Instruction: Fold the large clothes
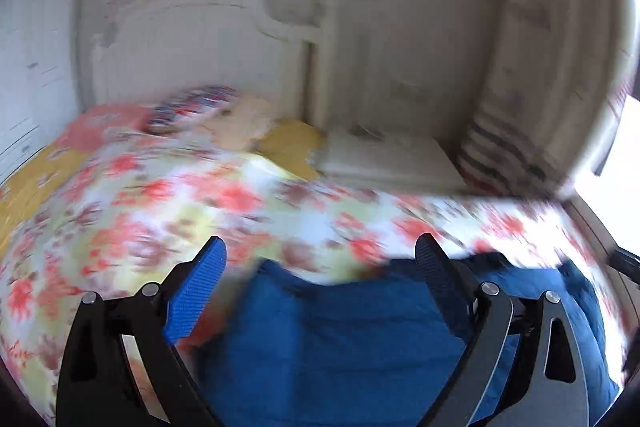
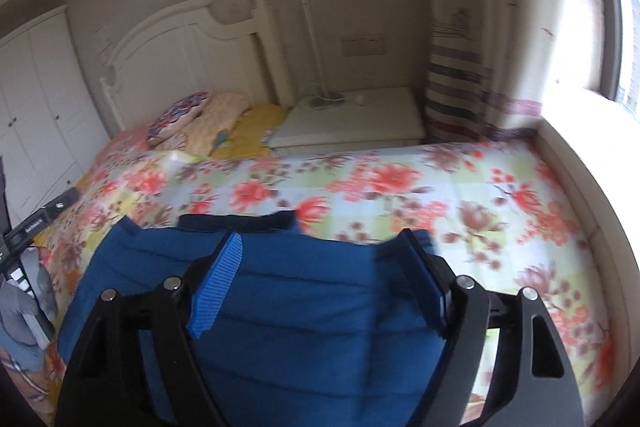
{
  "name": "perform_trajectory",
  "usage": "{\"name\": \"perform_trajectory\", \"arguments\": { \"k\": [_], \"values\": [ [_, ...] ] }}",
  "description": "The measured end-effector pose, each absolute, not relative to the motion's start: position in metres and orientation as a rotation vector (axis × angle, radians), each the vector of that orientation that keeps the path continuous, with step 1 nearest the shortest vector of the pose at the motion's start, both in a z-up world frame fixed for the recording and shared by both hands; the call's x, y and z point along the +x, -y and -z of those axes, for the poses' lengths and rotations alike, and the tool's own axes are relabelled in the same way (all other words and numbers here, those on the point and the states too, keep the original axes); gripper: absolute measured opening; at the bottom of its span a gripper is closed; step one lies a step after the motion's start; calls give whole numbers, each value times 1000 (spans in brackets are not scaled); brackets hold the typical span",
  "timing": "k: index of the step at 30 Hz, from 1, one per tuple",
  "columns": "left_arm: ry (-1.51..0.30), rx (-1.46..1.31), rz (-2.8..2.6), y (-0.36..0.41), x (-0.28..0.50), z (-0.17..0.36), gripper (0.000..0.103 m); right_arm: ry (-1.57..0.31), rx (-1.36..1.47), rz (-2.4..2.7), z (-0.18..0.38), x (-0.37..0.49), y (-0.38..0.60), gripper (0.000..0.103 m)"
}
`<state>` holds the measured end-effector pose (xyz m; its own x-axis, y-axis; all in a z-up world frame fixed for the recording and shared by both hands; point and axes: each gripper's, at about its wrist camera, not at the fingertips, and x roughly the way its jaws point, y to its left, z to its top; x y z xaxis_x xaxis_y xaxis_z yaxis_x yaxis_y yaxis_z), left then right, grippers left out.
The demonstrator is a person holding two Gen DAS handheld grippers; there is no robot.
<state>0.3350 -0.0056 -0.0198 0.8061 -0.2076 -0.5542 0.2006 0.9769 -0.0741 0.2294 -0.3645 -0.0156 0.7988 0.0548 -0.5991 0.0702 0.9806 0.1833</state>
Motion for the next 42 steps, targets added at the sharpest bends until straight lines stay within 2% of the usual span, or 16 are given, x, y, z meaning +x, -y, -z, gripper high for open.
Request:
{"name": "perform_trajectory", "arguments": {
  "k": [2,6,7,13,17,18,28,30,31,33,36,39,42],
  "values": [
    [-672,70,281,40,342,33,91,-654,129,-8,20,241,335,78],
    [-749,205,319,84,352,59,91,-751,-17,-49,43,271,285,53],
    [-761,222,322,90,353,63,91,-767,-46,-52,46,276,278,52],
    [-817,274,312,110,378,83,91,-850,-174,-89,63,310,251,52],
    [-912,222,323,110,396,119,95,-950,-176,-116,109,329,255,54],
    [-914,204,319,108,399,123,98,-944,-157,-119,110,330,257,54],
    [-896,168,329,104,400,135,99,-913,-157,-112,117,327,257,55],
    [-892,169,328,104,398,136,99,-939,-145,-131,116,330,258,59],
    [-890,171,327,104,398,136,99,-953,-129,-138,114,332,260,59],
    [-890,171,325,104,398,136,99,-954,-55,-103,99,335,268,52],
    [-887,172,323,105,397,136,99,-873,-76,-33,87,337,266,52],
    [-894,167,311,103,399,137,98,-937,-124,-3,111,348,263,55],
    [-896,161,317,101,399,137,99,-941,-145,0,104,347,267,55]
  ]
}}
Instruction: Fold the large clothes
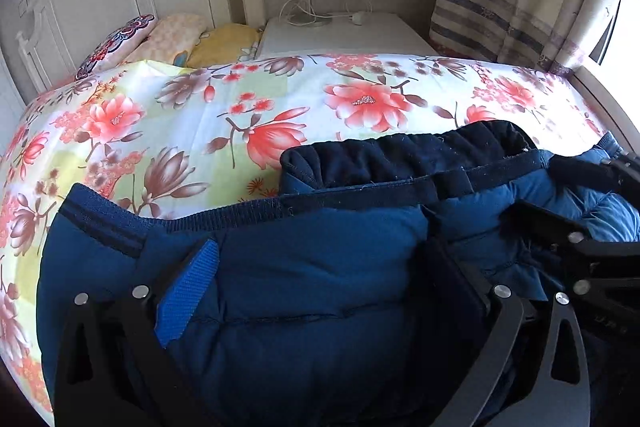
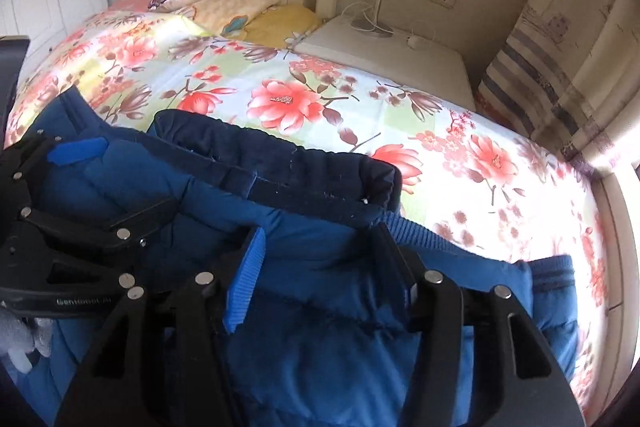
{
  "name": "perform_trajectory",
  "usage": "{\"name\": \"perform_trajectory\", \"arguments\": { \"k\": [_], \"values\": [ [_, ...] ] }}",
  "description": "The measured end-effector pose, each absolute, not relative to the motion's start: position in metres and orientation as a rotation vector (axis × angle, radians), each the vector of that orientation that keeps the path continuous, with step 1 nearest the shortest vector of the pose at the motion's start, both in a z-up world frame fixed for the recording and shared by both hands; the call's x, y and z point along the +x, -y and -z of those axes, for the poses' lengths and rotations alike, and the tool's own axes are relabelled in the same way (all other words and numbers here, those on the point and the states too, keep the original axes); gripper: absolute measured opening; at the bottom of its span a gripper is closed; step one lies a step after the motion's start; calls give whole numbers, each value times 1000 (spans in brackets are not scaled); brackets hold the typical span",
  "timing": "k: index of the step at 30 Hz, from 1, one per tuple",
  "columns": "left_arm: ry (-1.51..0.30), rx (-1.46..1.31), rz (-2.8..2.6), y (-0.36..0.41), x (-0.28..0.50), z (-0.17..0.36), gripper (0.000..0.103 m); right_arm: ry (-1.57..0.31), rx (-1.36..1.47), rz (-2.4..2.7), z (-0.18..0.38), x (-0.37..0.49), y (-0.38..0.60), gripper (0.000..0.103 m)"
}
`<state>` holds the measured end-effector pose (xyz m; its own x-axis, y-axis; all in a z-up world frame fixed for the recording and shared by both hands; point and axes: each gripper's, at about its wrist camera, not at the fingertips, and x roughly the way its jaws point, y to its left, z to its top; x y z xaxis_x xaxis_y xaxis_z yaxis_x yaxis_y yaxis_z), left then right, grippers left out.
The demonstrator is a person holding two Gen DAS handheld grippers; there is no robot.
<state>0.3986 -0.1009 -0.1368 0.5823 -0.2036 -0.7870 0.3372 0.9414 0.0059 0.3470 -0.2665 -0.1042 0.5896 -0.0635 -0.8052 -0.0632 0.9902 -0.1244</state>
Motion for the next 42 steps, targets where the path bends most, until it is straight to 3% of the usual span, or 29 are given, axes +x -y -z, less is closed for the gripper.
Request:
{"name": "perform_trajectory", "arguments": {
  "k": [5,10,15,19,22,25,31,35,42],
  "values": [
    [-895,154,320,100,398,136,99,-906,-81,142,92,329,315,59],
    [-894,148,326,100,398,135,99,-917,268,153,114,317,400,62],
    [-904,184,246,107,389,121,97,-930,153,195,117,319,385,63],
    [-793,246,404,143,351,96,98,-930,161,192,118,320,384,63],
    [-877,368,391,170,356,128,99,-927,160,195,118,319,384,63],
    [-951,228,471,151,370,130,99,-929,158,196,119,319,384,63],
    [-908,127,292,60,397,116,99,-921,176,189,119,318,386,63],
    [-973,-216,353,-13,424,130,98,-920,186,184,119,318,386,63],
    [-921,-34,245,18,413,129,98,-919,200,178,119,319,388,64]
  ]
}}
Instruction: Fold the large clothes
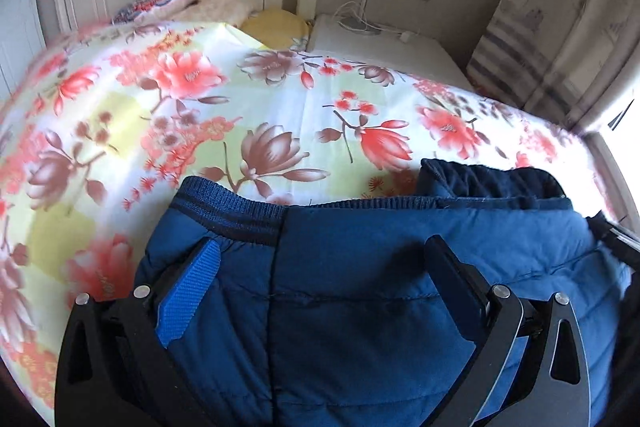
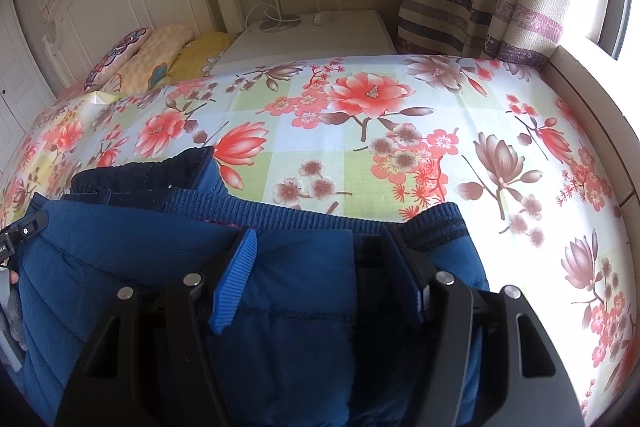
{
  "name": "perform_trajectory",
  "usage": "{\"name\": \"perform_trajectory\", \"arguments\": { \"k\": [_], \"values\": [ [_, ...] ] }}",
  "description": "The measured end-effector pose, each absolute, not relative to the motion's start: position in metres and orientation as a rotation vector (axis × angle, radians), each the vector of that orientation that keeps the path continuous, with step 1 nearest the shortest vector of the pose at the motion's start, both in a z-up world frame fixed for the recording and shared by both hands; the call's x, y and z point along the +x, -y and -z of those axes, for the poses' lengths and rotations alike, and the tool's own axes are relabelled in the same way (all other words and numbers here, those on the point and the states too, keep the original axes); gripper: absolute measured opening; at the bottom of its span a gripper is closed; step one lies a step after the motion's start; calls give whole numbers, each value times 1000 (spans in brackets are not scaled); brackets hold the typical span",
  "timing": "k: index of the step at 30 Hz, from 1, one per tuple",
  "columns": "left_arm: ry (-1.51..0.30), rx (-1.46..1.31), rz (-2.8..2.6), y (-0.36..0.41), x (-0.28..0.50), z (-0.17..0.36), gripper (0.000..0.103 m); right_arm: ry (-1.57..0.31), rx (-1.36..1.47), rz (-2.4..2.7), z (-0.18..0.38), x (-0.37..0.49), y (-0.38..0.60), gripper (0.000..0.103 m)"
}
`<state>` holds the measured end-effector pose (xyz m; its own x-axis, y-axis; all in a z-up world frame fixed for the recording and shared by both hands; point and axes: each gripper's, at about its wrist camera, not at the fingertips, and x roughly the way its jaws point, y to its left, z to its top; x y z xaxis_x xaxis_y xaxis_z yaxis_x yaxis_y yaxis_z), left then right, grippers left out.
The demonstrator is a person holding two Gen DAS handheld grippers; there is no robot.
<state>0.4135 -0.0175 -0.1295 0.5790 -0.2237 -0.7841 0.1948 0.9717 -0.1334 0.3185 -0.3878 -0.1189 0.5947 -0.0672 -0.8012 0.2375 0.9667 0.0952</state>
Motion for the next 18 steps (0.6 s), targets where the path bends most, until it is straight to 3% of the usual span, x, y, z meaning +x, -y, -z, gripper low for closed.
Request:
{"name": "perform_trajectory", "arguments": {
  "k": [7,12,18],
  "values": [
    [-926,-41,244,6,417,131,98,-797,20,85,60,284,306,71],
    [-928,-50,251,7,415,131,98,-883,-249,-112,96,278,211,73],
    [-936,-51,253,7,414,131,98,-912,-138,-36,98,276,257,74]
  ]
}}
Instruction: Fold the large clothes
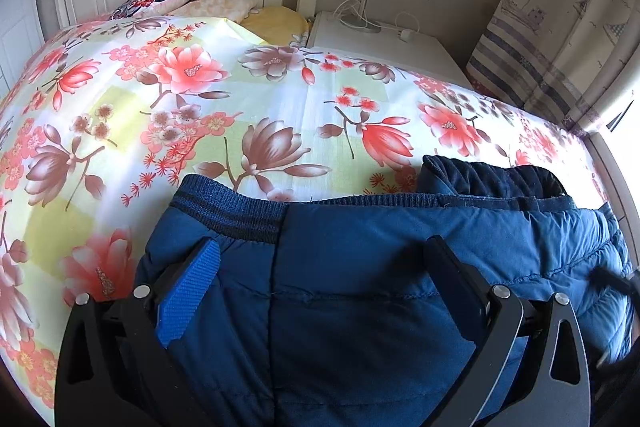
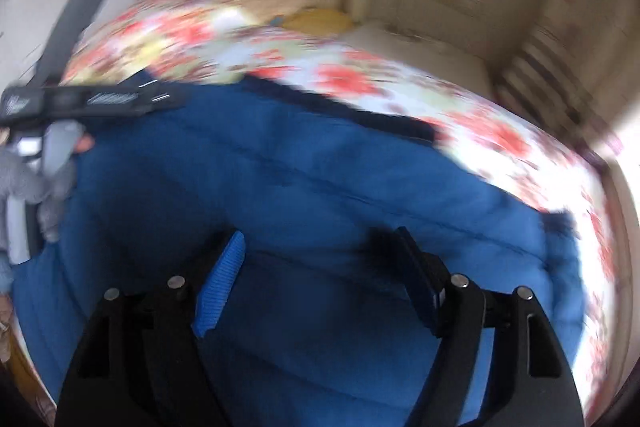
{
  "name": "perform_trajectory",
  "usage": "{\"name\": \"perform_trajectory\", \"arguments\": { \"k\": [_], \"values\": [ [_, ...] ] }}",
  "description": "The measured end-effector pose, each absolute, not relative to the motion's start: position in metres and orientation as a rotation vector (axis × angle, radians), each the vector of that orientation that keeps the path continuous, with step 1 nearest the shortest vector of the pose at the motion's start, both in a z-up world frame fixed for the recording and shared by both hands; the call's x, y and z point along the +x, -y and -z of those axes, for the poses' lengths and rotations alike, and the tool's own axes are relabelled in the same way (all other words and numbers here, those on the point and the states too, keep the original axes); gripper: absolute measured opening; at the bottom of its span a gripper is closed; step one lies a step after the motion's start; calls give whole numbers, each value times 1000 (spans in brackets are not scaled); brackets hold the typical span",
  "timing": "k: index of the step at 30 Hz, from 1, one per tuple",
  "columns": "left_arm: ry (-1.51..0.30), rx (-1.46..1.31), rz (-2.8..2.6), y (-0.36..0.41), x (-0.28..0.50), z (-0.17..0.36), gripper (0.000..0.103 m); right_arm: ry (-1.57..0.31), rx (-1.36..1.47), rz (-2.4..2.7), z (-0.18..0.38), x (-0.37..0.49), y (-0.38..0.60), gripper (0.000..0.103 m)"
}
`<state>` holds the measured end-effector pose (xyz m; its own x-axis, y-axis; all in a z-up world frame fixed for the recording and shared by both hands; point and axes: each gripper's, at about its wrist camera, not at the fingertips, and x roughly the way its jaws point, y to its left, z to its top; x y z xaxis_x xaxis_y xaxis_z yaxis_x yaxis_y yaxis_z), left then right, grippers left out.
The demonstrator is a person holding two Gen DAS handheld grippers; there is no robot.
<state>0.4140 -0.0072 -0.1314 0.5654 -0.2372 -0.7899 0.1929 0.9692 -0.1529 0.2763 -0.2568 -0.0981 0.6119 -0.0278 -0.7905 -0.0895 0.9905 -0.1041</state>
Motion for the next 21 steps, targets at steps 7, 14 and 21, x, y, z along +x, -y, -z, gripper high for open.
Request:
{"name": "perform_trajectory", "arguments": {
  "k": [7,14,21],
  "values": [
    [-927,-44,246,8,413,131,98,-882,228,95,108,239,380,73],
    [-843,21,263,33,347,91,98,-809,40,68,78,218,330,74],
    [-798,233,273,84,277,127,99,-844,-190,-47,105,211,256,80]
  ]
}}
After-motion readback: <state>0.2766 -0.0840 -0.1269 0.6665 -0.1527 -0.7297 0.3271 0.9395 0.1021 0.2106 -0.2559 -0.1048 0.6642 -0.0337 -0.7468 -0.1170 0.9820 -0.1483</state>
